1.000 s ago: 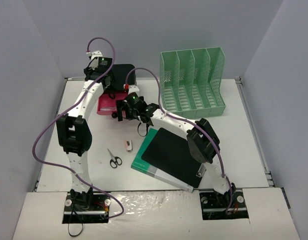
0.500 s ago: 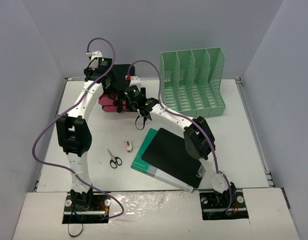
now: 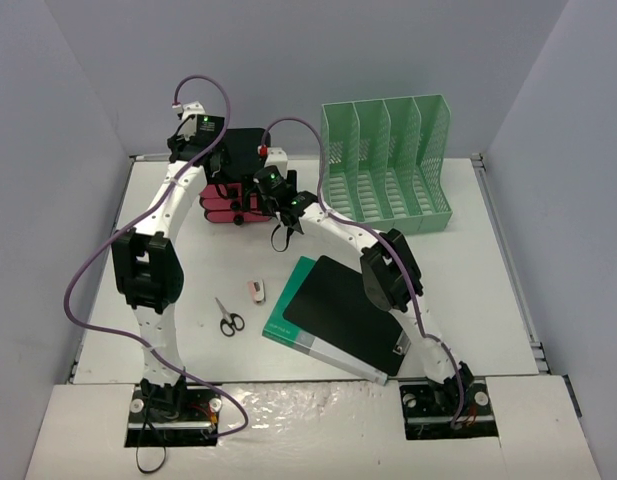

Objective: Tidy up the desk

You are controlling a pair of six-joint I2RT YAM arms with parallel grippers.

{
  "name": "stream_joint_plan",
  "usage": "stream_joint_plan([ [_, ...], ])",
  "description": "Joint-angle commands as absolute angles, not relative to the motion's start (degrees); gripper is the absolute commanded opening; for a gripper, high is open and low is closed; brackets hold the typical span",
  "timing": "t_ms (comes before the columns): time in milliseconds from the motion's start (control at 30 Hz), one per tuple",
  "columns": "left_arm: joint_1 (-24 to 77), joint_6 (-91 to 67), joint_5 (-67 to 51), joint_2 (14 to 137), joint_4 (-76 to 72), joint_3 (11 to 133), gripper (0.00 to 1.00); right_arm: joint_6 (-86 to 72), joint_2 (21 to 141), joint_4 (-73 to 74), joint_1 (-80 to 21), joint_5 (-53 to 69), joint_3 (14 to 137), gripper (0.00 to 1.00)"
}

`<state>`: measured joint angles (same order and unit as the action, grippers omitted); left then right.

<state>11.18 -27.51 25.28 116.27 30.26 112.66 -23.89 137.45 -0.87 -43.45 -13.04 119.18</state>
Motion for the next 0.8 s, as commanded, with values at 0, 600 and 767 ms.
stream_joint_plan([
  [0, 10.81, -26.3, 24.51, 114.08, 36.11, 112.67, 0.7, -23.79, 136.97, -7.43, -42.58, -15.82, 123.23, 0.95],
  [600, 10.81, -27.04, 24.61, 114.31, 37.18, 113.38, 0.69, -24.25, 131.48, -8.71, -41.75, -14.05, 117.21, 0.96],
  [767, 10.81, -27.32, 24.52, 114.27, 36.95, 112.88, 0.69, -24.92, 125.43, -8.54, -42.33, -13.6, 110.79, 0.96],
])
